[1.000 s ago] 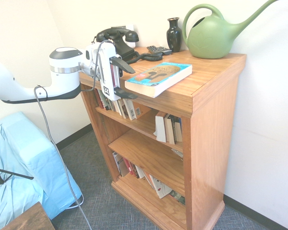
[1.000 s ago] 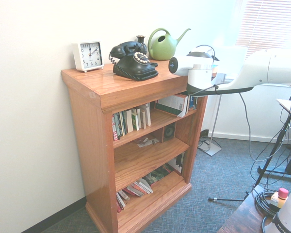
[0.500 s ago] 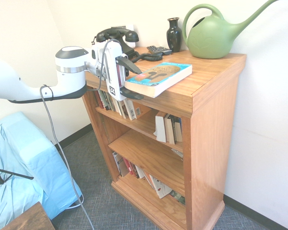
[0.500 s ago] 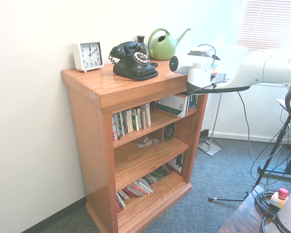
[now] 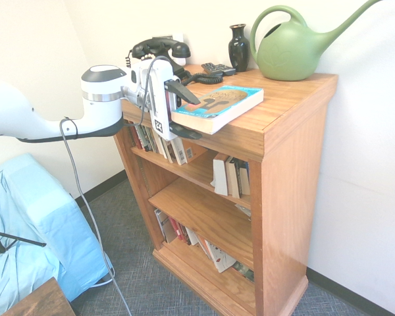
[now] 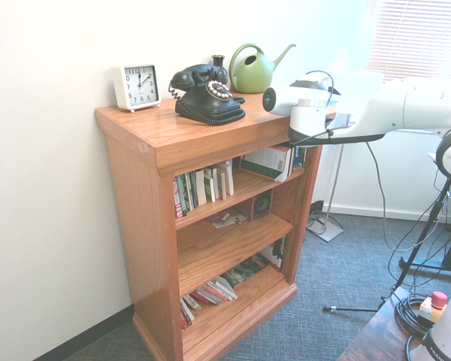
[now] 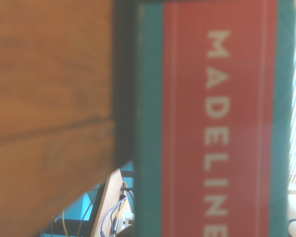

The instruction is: Organize the shelf

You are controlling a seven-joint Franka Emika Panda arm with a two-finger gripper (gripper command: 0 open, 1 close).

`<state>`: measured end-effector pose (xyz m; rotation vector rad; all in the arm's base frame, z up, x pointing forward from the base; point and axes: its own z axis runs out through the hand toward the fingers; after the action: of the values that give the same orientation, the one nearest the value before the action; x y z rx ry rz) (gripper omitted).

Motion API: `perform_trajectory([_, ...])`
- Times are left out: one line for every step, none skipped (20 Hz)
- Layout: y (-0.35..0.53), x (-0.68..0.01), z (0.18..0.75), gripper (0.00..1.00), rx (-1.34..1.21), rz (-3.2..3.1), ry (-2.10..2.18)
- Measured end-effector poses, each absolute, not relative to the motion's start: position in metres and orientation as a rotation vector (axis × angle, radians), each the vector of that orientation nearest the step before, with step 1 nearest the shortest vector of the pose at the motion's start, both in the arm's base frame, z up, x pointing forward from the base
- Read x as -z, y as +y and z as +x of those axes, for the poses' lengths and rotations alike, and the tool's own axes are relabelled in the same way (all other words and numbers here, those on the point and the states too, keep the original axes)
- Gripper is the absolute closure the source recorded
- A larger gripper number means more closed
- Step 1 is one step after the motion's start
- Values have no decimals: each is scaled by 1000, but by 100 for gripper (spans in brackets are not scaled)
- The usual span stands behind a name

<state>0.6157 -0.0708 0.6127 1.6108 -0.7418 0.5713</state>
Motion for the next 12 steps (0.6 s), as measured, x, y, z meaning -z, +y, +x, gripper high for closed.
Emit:
perform_trajectory([-71, -614, 617, 100, -573, 1611, -744])
perform_trajectory([-71, -614, 618, 100, -574, 1612, -746])
perform_trajectory([-71, -614, 619, 100, -575, 1613, -748])
perform_trajectory([-71, -615, 621, 100, -575, 1614, -749])
perform_trajectory([-71, -615, 622, 100, -575, 1615, -749])
perform_trajectory([-70, -614, 623, 100, -575, 1616, -749])
perform_trajectory([-70, -614, 624, 100, -575, 1618, -746])
perform_trajectory([-69, -614, 626, 100, -577, 1621, -742])
perform_trajectory([-68, -613, 628, 100, -578, 1626, -739])
perform_trajectory([-67, -612, 630, 100, -578, 1630, -738])
perform_trajectory([-67, -610, 631, 100, -577, 1632, -735])
perform_trajectory([-67, -609, 632, 100, -574, 1633, -733])
